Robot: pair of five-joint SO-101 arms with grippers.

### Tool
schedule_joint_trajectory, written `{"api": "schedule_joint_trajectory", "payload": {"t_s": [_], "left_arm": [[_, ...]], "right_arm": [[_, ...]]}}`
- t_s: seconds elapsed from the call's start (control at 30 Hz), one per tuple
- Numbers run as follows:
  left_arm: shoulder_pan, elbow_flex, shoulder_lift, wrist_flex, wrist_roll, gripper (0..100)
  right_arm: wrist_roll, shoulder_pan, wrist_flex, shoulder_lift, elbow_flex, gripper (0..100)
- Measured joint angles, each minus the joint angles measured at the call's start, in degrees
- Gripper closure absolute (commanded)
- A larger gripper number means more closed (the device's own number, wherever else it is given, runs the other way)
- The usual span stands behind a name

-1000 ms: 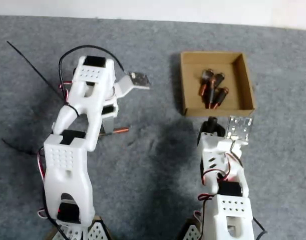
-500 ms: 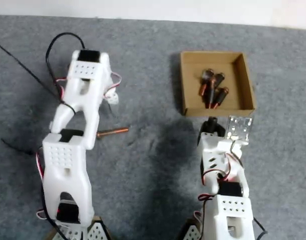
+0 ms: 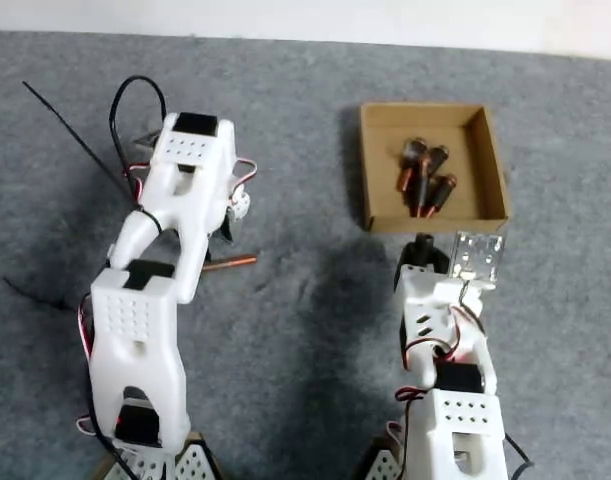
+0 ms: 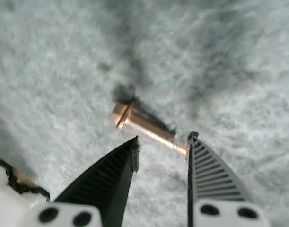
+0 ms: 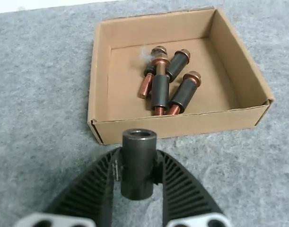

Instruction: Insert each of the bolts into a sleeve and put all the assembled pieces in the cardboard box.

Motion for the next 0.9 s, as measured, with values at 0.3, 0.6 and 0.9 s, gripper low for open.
{"api": "schedule_joint_trajectory", "payload": {"t_s": [0.3, 0.6, 0.9], "left_arm": [[1.1, 8.8, -7.0, 0.0, 0.6, 84], [1.5, 17.1, -7.3, -3.9, 0.6, 84], [1.5, 21.7, -7.6, -12.8, 2.5, 84]], "right_arm": [[0.0, 0.0, 0.0, 0.0, 0.0, 99.5], [0.0, 0.0, 0.0, 0.0, 0.0, 99.5], [0.0, 0.0, 0.0, 0.0, 0.0, 99.5]]}}
